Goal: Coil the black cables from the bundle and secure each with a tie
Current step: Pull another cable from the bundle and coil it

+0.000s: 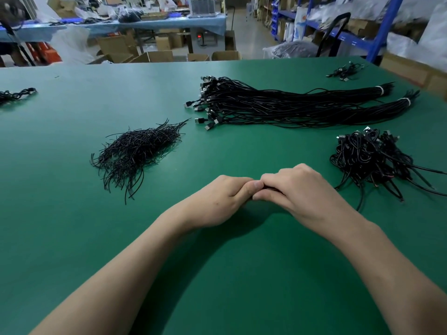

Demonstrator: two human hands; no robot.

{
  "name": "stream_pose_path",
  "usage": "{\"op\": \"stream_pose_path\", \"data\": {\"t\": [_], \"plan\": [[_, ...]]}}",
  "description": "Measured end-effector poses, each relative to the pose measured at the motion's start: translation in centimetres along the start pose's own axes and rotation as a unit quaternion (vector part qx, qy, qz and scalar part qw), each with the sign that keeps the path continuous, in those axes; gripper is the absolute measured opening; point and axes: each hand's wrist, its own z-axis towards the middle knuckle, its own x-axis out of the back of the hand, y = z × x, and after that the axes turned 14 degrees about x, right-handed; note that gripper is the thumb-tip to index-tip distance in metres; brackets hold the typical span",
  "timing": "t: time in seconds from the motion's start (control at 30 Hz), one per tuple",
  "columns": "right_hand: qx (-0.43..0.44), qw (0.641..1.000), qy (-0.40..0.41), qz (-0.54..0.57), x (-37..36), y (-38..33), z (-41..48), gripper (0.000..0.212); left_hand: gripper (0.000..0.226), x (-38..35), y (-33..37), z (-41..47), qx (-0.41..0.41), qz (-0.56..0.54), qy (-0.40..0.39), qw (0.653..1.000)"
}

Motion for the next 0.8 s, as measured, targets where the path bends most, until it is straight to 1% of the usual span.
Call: {"op": "stream_pose_path", "data": {"t": [0.03,0.07,0.1,0.13,0.17,0.2,0.23,0.27,0.33,0.37,0.4,0.47,0.6,0.63,0.7,0.8], "plan": [[-0.014,0.999,0.029,0.016,-0.1,0.2,-0.1,0.068,0.042,-0.1,-0.2,0.1,0.005,0.002,0.020,1.000],[-0.041,0.994,0.086,0.044,-0.3,0.3,-0.2,0.062,0.042,-0.2,-0.3,0.2,0.012,0.002,0.047,0.999],[-0.085,0.979,0.162,0.089,-0.4,0.5,-0.3,0.056,0.043,-0.2,-0.4,0.3,0.021,-0.012,0.077,0.997],[-0.137,0.951,0.238,0.145,-0.5,0.7,-0.5,0.052,0.043,-0.1,-0.5,0.4,0.034,-0.047,0.107,0.993],[-0.191,0.913,0.294,0.208,-0.7,0.8,-0.6,0.049,0.044,0.0,-0.5,0.5,0.052,-0.102,0.132,0.985],[-0.236,0.875,0.321,0.275,-0.8,0.7,-0.5,0.045,0.044,0.0,-0.4,0.7,0.068,-0.162,0.150,0.973],[-0.263,0.843,0.323,0.342,-1.1,0.6,-0.4,0.044,0.043,0.0,-0.3,0.9,0.080,-0.219,0.159,0.959],[-0.271,0.819,0.305,0.403,-1.4,0.2,-0.3,0.041,0.043,0.0,-0.1,1.0,0.085,-0.265,0.157,0.948],[-0.251,0.787,0.256,0.502,-2.1,-0.9,0.2,0.031,0.042,-0.4,0.5,1.0,0.088,-0.331,0.116,0.932],[-0.235,0.772,0.250,0.536,-2.3,-1.6,0.6,0.027,0.043,-0.7,0.8,0.9,0.092,-0.356,0.084,0.926],[-0.223,0.758,0.256,0.557,-2.4,-2.1,0.8,0.026,0.043,-1.1,1.2,0.7,0.100,-0.375,0.052,0.920],[-0.215,0.739,0.276,0.576,-2.4,-2.5,1.2,0.030,0.044,-1.7,1.9,0.4,0.112,-0.399,0.002,0.910],[-0.238,0.697,0.285,0.614,-2.6,-2.3,1.1,0.028,0.044,-2.3,2.4,0.2,0.108,-0.432,-0.057,0.894],[-0.244,0.693,0.284,0.616,-2.6,-2.2,1.1,0.030,0.043,-2.4,2.4,0.1,0.105,-0.435,-0.069,0.891],[-0.247,0.702,0.283,0.606,-2.7,-2.1,1.1,0.027,0.043,-2.6,2.2,0.2,0.096,-0.424,-0.080,0.897],[-0.240,0.721,0.278,0.588,-2.6,-1.9,1.1,0.026,0.047,-2.7,1.7,0.5,0.090,-0.365,-0.066,0.924]]}}
